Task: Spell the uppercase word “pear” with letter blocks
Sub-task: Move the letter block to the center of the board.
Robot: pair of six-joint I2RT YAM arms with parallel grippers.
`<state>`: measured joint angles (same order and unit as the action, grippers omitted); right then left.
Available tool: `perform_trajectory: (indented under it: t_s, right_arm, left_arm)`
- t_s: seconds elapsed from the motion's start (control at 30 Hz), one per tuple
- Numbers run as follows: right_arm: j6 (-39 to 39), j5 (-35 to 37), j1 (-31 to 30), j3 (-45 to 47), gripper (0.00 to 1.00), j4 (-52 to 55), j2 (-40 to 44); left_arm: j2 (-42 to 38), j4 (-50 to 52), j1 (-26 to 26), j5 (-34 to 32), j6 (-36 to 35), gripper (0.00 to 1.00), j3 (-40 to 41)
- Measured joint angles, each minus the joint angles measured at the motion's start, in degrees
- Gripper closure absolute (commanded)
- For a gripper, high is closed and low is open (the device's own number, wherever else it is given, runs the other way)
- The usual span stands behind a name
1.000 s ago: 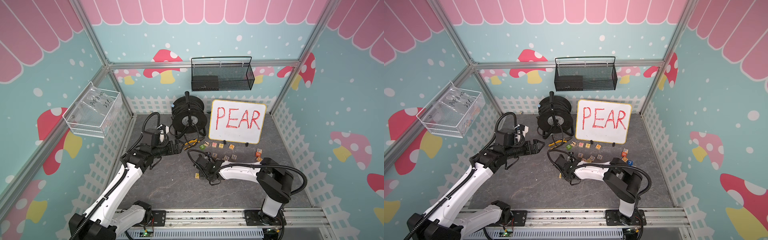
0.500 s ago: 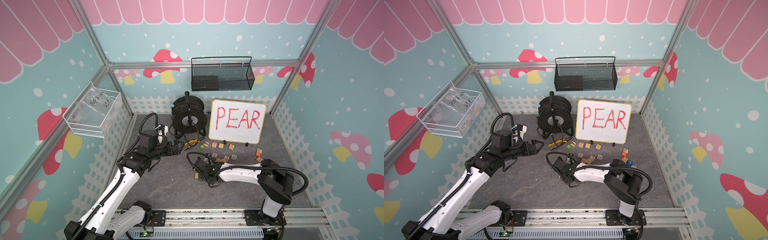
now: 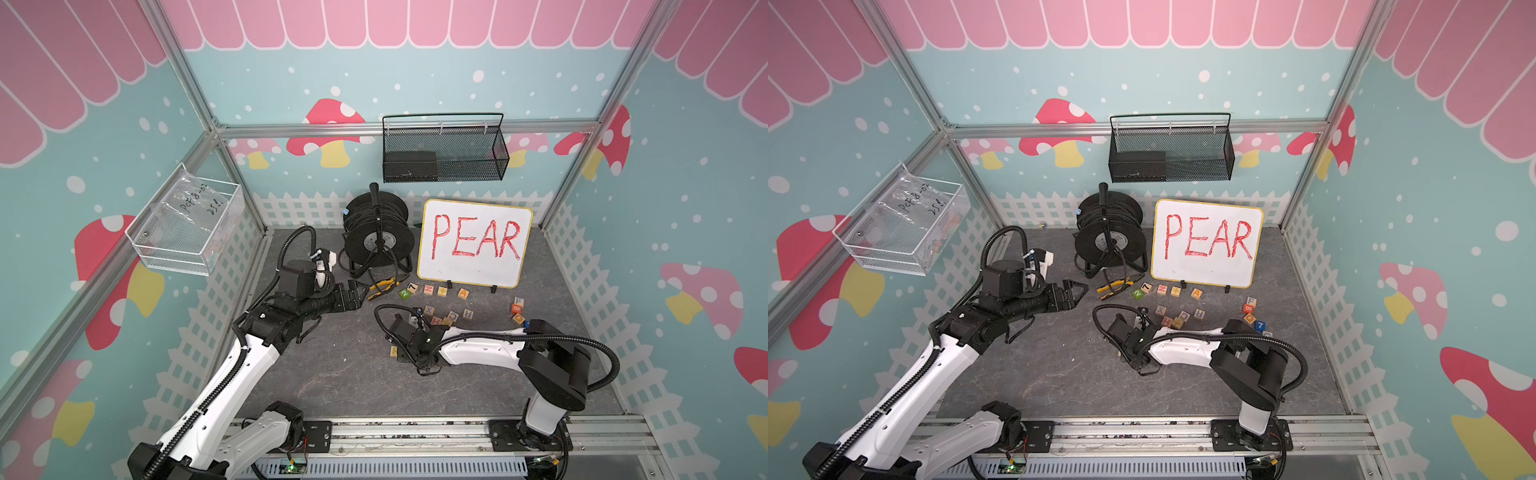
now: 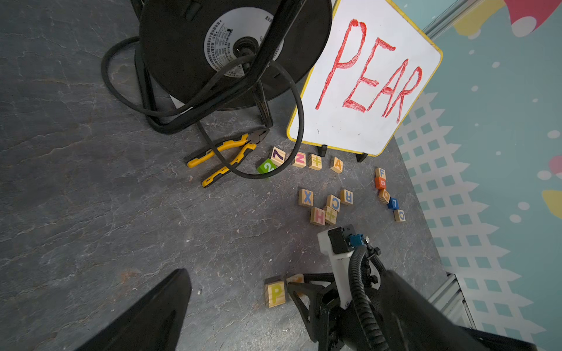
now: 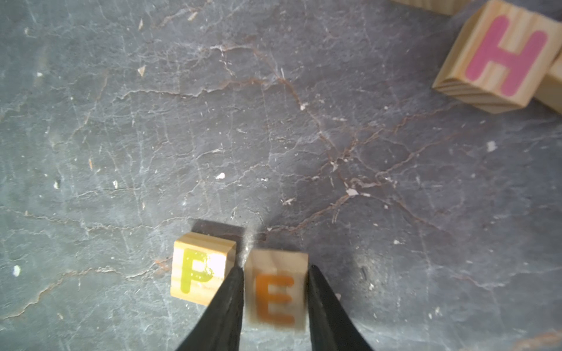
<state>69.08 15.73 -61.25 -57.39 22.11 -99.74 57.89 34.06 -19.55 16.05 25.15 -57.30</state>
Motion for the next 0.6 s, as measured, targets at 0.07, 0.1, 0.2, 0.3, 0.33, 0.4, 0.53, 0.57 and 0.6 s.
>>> perform_trajectory:
  t_s: [0.07, 0.1, 0.2, 0.3, 0.33, 0.4, 0.53, 0.57, 0.6]
  right_arm:
    - [0.0, -0.1, 0.0, 0.5, 0.6, -0.3, 0.0]
    - [0.0, -0.1, 0.0, 0.8, 0.59, -0.4, 0.0]
    - [0.1, -0.1, 0.0, 1.0, 0.57, -0.5, 0.0]
    - [0.2, -0.1, 0.0, 1.2, 0.52, -0.8, 0.2]
    - [0.3, 0.0, 0.0, 1.3, 0.51, -1.0, 0.5]
    - [0.3, 0.2, 0.0, 2.0, 0.47, -1.4, 1.8]
    - [0.0, 0.4, -0.1, 3.9, 0.42, -3.3, 5.2]
    - [-0.2, 0.4, -0.2, 4.3, 0.4, -3.8, 6.1]
    - [-0.2, 0.6, -0.2, 4.6, 0.39, -4.2, 6.8]
  left_arm:
    - [0.0, 0.0, 0.0, 0.0, 0.0, 0.01, 0.0]
    - [0.0, 0.0, 0.0, 0.0, 0.0, 0.01, 0.0]
    - [0.0, 0.0, 0.0, 0.0, 0.0, 0.0, 0.0]
    - [0.0, 0.0, 0.0, 0.0, 0.0, 0.01, 0.0]
    - [0.0, 0.0, 0.0, 0.0, 0.0, 0.01, 0.0]
    - [0.0, 0.0, 0.0, 0.0, 0.0, 0.01, 0.0]
    - [0.0, 0.0, 0.0, 0.0, 0.0, 0.01, 0.0]
    - [0.0, 0.0, 0.0, 0.0, 0.0, 0.0, 0.0]
    - [0.0, 0.0, 0.0, 0.0, 0.0, 0.01, 0.0]
